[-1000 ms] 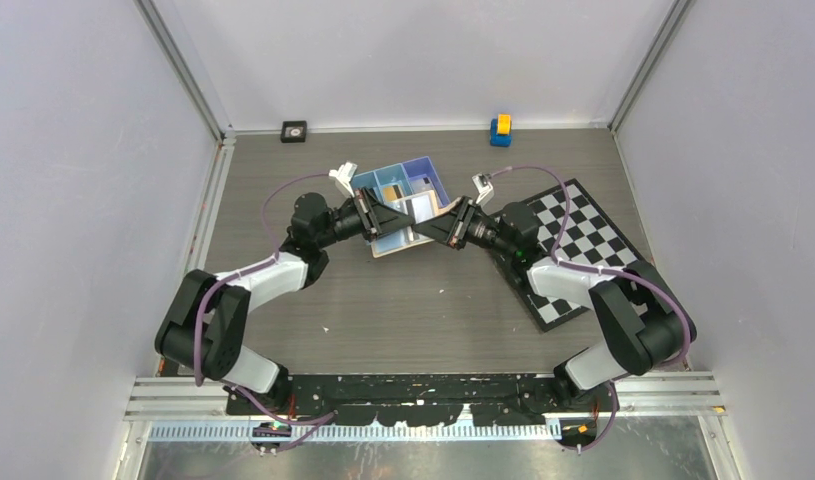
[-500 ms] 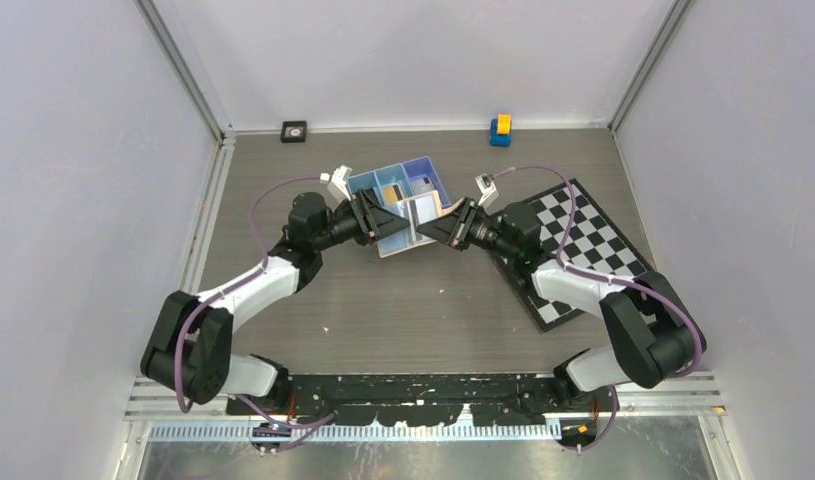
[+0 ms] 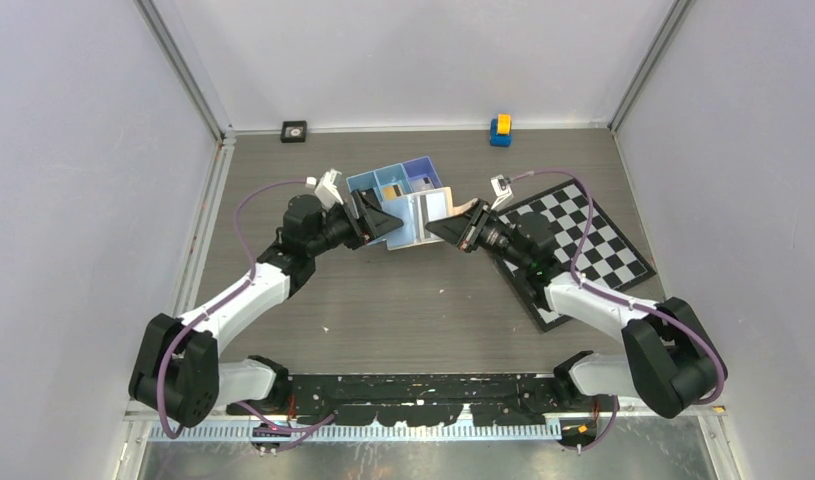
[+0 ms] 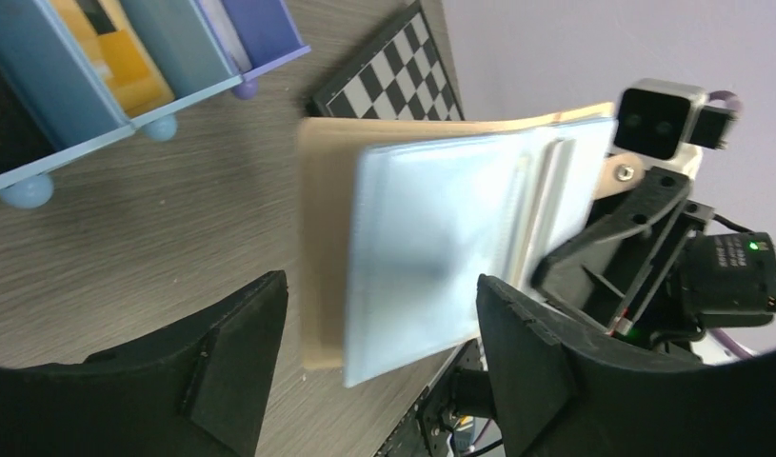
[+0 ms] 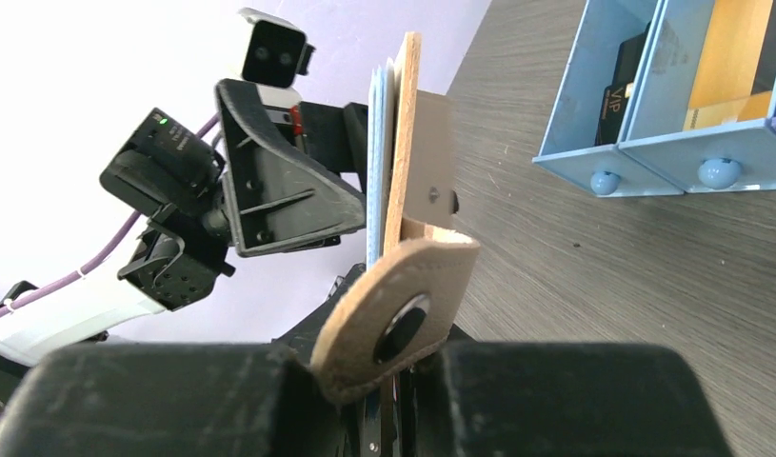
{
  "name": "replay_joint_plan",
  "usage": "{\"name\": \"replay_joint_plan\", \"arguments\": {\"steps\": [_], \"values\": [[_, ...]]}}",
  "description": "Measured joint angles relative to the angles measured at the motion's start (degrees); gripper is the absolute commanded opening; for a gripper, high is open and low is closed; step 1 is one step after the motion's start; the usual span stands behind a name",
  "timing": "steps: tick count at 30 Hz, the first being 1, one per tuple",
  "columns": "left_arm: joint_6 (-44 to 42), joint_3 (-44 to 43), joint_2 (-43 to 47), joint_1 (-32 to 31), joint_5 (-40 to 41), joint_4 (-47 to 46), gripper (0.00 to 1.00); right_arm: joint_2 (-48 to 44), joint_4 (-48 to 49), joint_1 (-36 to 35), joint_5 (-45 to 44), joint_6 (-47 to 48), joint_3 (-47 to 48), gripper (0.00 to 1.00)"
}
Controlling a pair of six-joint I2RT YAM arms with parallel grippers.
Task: Take the credit cards out of the card holder
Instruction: Remove the credit card from the card holder.
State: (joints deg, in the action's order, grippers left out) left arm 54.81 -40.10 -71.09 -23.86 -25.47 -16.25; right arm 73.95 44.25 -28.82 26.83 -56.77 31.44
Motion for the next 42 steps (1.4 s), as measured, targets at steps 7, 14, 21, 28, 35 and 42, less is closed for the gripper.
{"name": "replay_joint_plan", "arguments": {"steps": [7,14,21,28,35,42], "values": [[0.0,0.3,0.1,0.4,0.9,0.6,0.79,-1.2,0.9,0.0,-0.6,0.2,-0.6,0.14],[3.5,3.4,-0.8,0.9,-3.2,-9.4,0.72,-0.3,5.2,0.4,0.9,-2.4,-1.0,0.14],[6.2,5.2,-1.8,1.1,-5.7,-17.4,0.17,5.5,13.4,0.6,4.0,-7.9,-1.0,0.25],[5.4,5.6,0.9,1.2,-5.4,-18.0,0.00,3.6,11.8,1.6,3.7,-7.0,-1.4,0.55],[4.7,5.6,1.3,1.3,-5.0,-17.7,0.00,-2.3,8.6,2.7,1.3,-4.6,-2.4,0.46],[4.6,5.6,1.3,1.3,-5.0,-17.6,0.00,-2.6,6.5,2.7,0.3,-3.4,-2.4,0.27]]}}
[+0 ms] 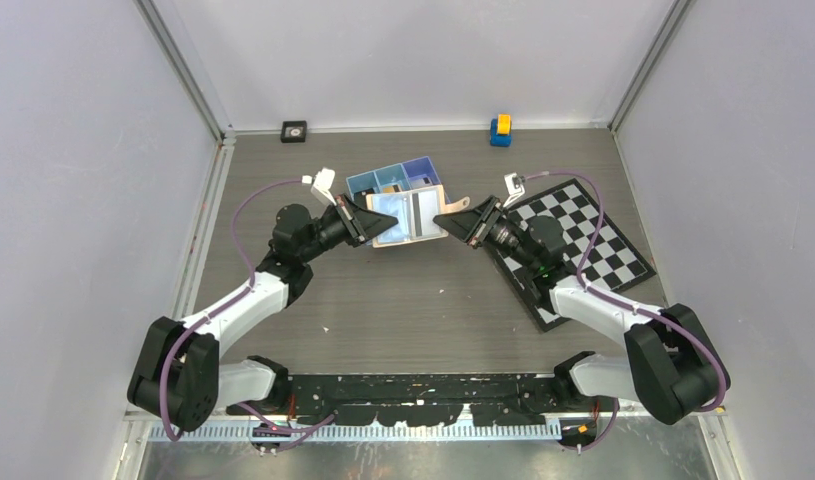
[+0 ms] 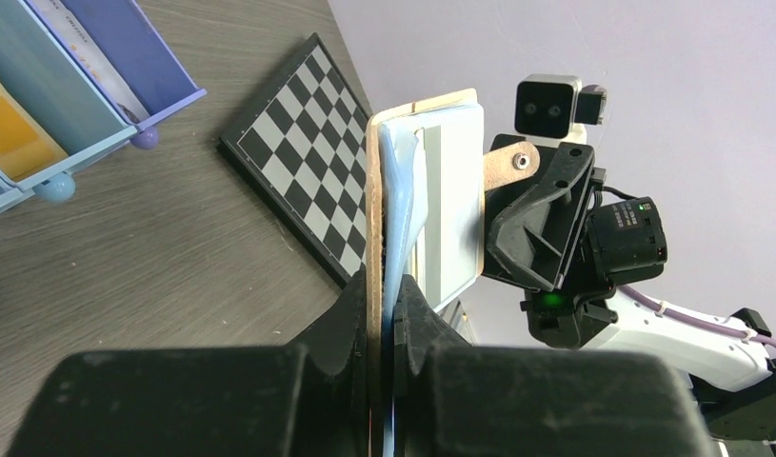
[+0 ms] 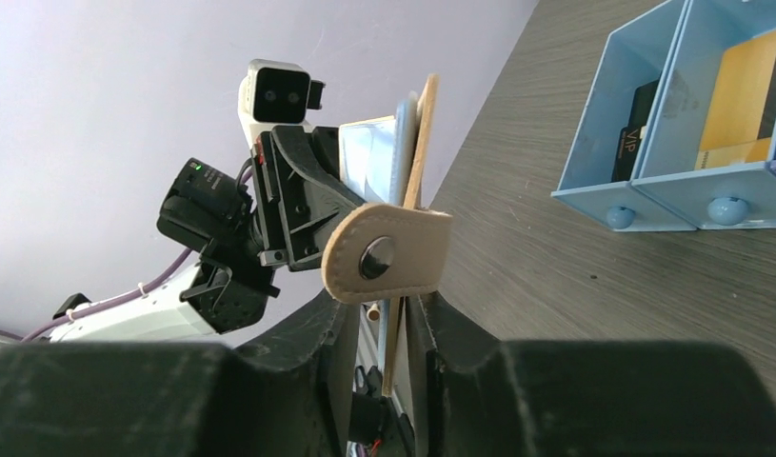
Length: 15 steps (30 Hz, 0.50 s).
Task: Take the credit cards out of the card holder
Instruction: Remove the credit card from the card holder.
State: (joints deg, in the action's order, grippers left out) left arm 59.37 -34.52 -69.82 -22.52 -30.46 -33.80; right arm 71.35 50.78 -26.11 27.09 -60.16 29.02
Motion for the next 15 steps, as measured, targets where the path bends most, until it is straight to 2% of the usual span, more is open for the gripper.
{"name": "replay_joint_plan", "arguments": {"steps": [7,15], "values": [[0.0,0.0,-0.5,0.0,-0.1,0.7,0.00,0.0,-1.8,0.0,0.2,0.7,0.0,0.23],[1.0,-0.5,-6.7,0.1,-1.8,0.9,0.00,1.1,-10.8,-0.6,0.4,3.9,3.7,0.20]]}}
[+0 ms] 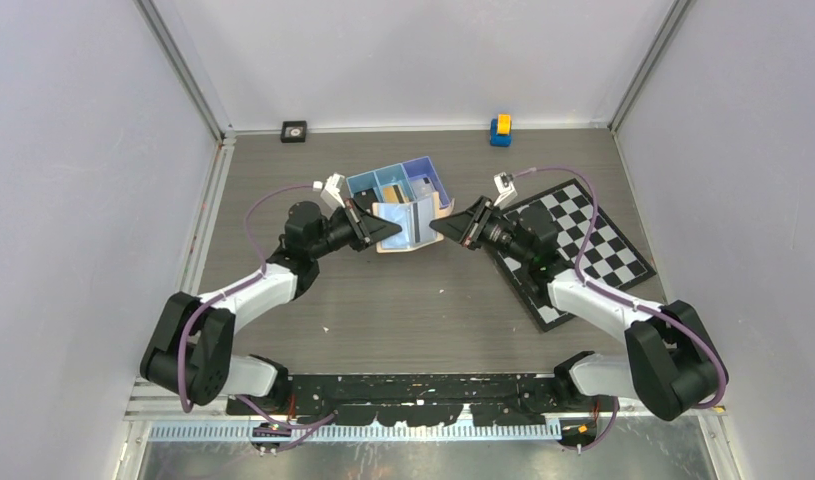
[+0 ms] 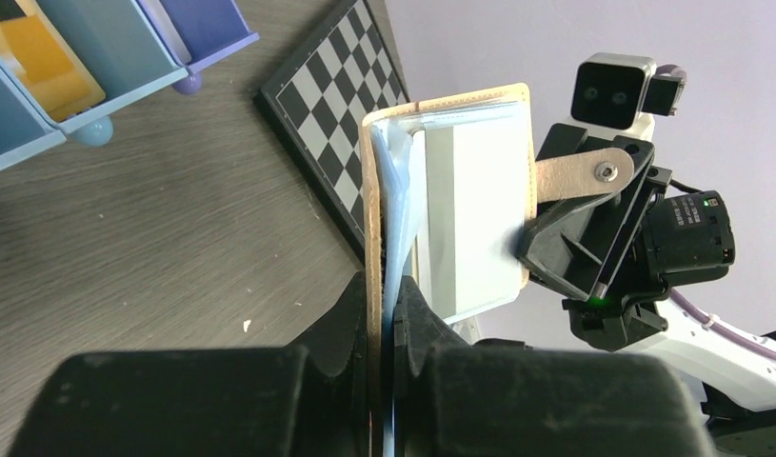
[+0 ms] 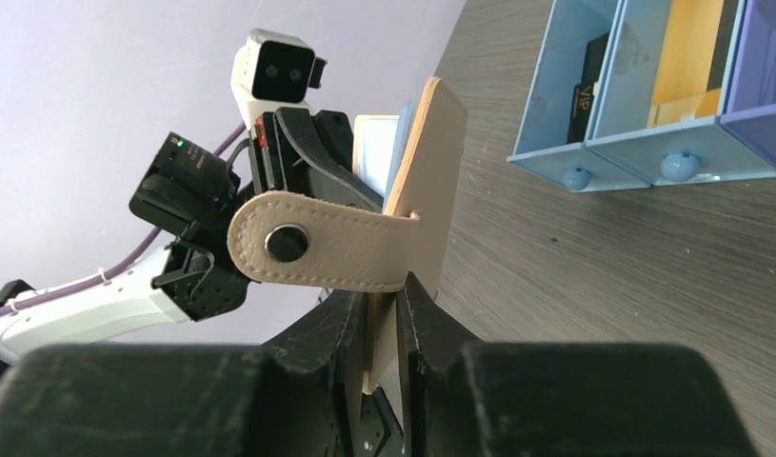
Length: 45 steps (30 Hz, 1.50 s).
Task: Take the credit cards out of the card holder
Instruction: Remove the credit card from the card holder.
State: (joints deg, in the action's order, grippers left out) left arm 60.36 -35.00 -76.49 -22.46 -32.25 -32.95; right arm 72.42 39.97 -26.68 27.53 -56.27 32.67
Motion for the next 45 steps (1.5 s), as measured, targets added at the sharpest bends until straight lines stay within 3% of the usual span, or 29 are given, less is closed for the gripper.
{"name": "replay_joint_plan", "arguments": {"steps": [4,8,11,13,18,22,26,30,35,42,45], "values": [[0.7,-0.6,-1.5,0.0,-0.7,0.2,0.00,0.0,-4.0,-0.4,-0.7,1.7,0.6,0.19],[0.8,-0.6,-1.7,0.1,-1.0,0.1,0.00,0.0,-6.6,-0.4,-1.1,2.4,1.7,0.24],[0.8,-0.6,-1.7,0.1,-1.1,0.1,0.00,0.6,-6.6,-0.4,-0.8,2.4,1.9,0.14],[0.8,-0.6,-1.7,0.1,-1.2,0.1,0.00,1.1,-6.6,-0.4,-0.7,2.4,1.9,0.14],[0.8,-0.6,-1.7,0.4,-1.3,-0.1,0.00,2.6,-8.6,-0.4,-0.9,2.4,3.2,0.23],[0.8,-0.7,-1.7,0.4,-1.4,-0.1,0.00,3.6,-9.5,-0.5,-0.9,2.5,3.9,0.22],[-0.2,-1.5,-1.5,0.4,-0.7,3.3,0.00,3.6,-10.3,-0.5,-1.1,2.5,3.9,0.43],[-1.4,-2.0,-0.6,0.4,0.3,6.4,0.00,2.9,-10.6,-0.5,-2.0,2.7,3.8,0.48],[-2.3,-2.3,-0.1,0.3,0.6,7.7,0.00,-0.2,-10.6,-0.5,-3.3,3.0,2.7,0.30],[-2.3,-2.3,-0.1,0.3,0.5,8.0,0.00,-0.3,-10.4,-0.5,-3.3,3.1,2.7,0.30],[-2.3,-2.3,-0.1,0.3,0.4,7.8,0.00,1.2,-10.6,-0.5,-3.0,3.0,2.9,0.22]]}}
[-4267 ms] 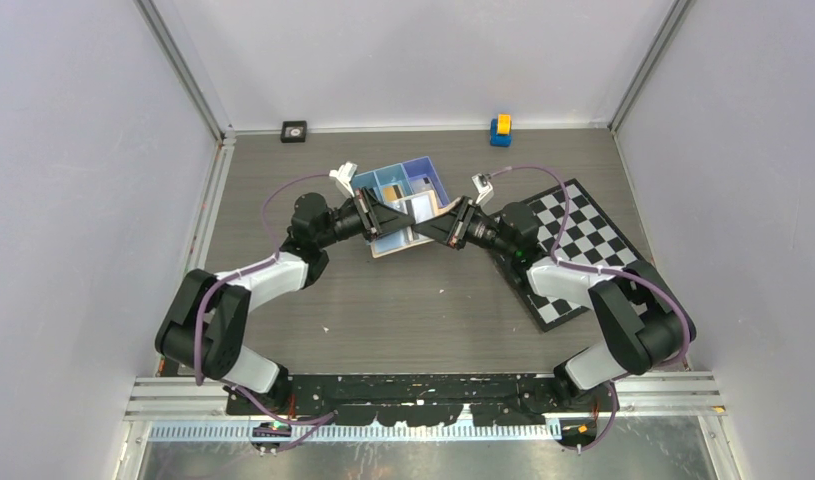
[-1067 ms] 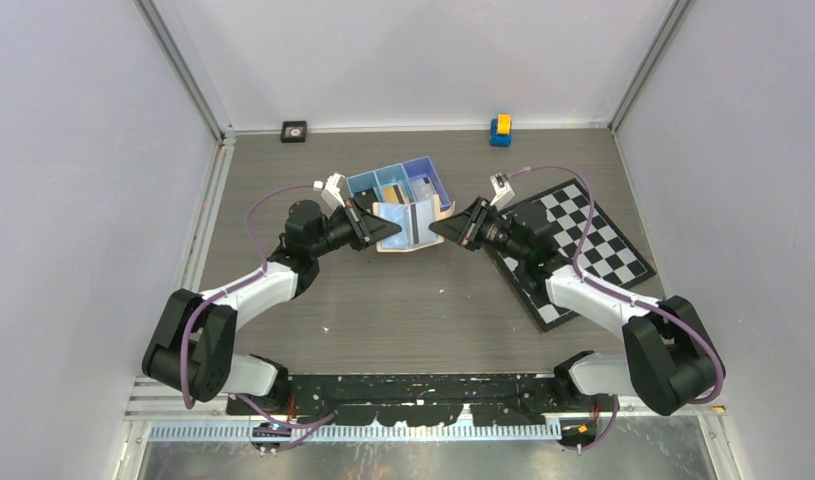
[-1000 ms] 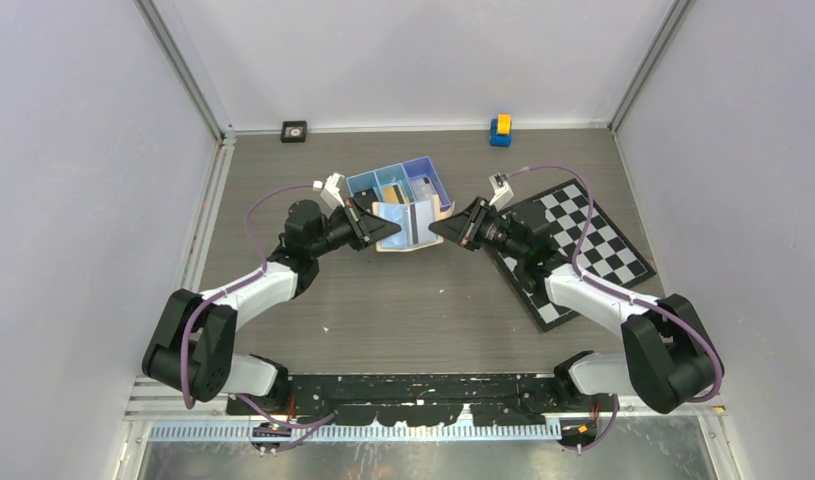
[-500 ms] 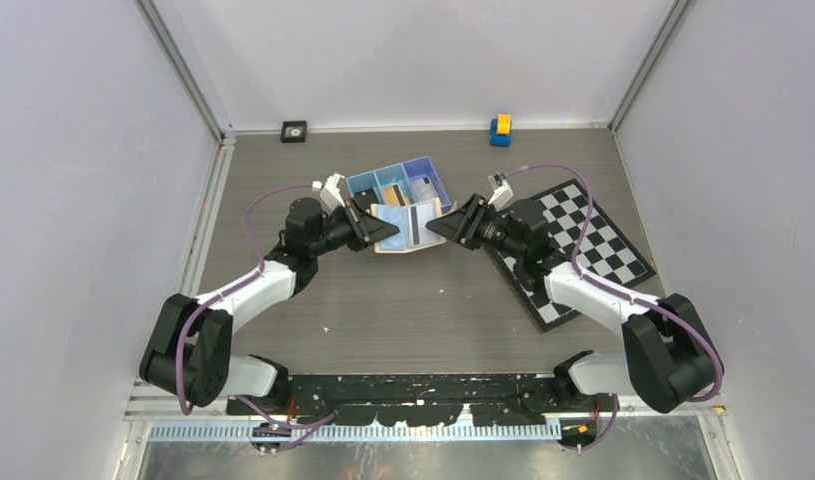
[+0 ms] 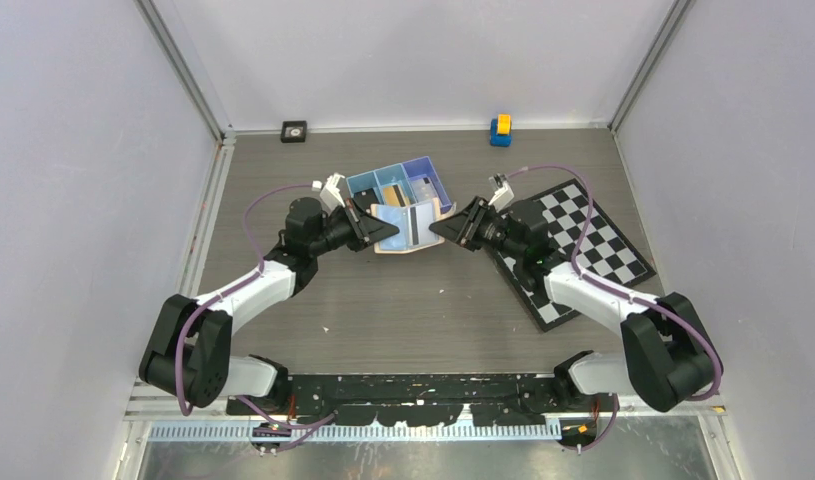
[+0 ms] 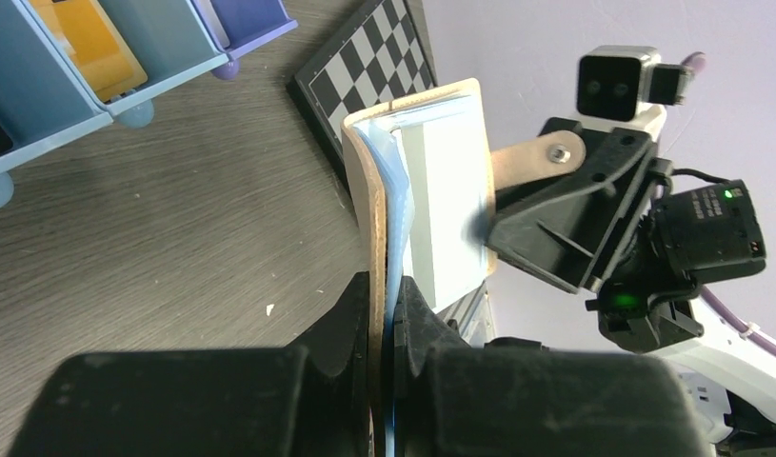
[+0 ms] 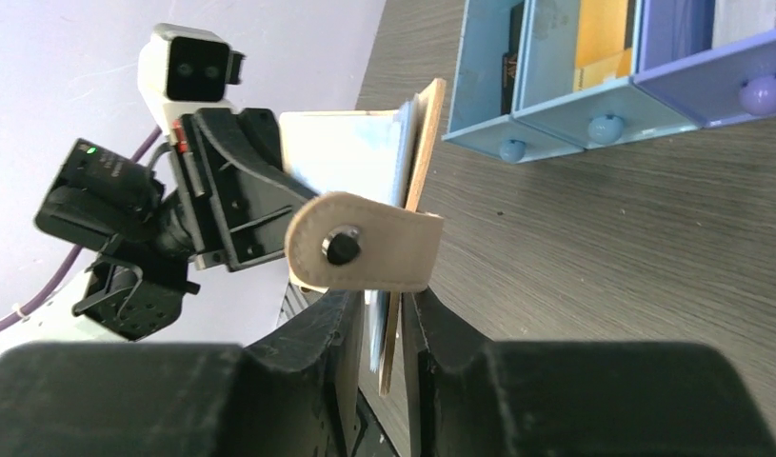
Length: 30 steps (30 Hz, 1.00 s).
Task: Take the credit cards out of the card holder
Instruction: Remove the credit card from the card holder.
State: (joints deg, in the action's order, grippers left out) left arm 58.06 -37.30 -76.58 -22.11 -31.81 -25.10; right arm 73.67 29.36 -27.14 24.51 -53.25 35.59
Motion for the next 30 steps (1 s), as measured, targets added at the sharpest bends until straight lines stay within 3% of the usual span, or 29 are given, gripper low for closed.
{"name": "replay_joint_plan", "arguments": {"steps": [5,10,13,17,20,25,30], "values": [[0.0,0.0,0.0,0.0,-0.3,-0.6,0.05,2.2,-1.0,0.0,0.3,-0.4,0.3,0.01],[-0.9,-0.1,0.7,0.0,1.3,1.9,0.40,2.2,-0.7,0.2,0.5,-0.7,0.3,0.00],[-2.4,-0.5,2.9,0.0,4.8,7.5,0.51,2.0,-0.5,0.3,0.4,-0.9,0.2,0.00],[-3.9,-0.8,8.2,0.1,12.0,14.6,0.49,1.6,-0.6,0.7,0.0,-0.9,0.1,0.01],[-4.9,-0.6,12.7,0.2,15.0,16.0,0.35,1.2,-0.9,0.7,-0.5,-0.8,0.1,0.00],[-5.8,1.6,16.0,-0.9,12.3,7.5,0.30,1.2,-0.7,0.7,-0.7,-0.9,0.1,0.00],[-5.6,-0.4,7.5,-3.7,5.7,2.5,0.32,1.2,2.2,0.7,0.6,-1.8,-0.5,0.00]]}}
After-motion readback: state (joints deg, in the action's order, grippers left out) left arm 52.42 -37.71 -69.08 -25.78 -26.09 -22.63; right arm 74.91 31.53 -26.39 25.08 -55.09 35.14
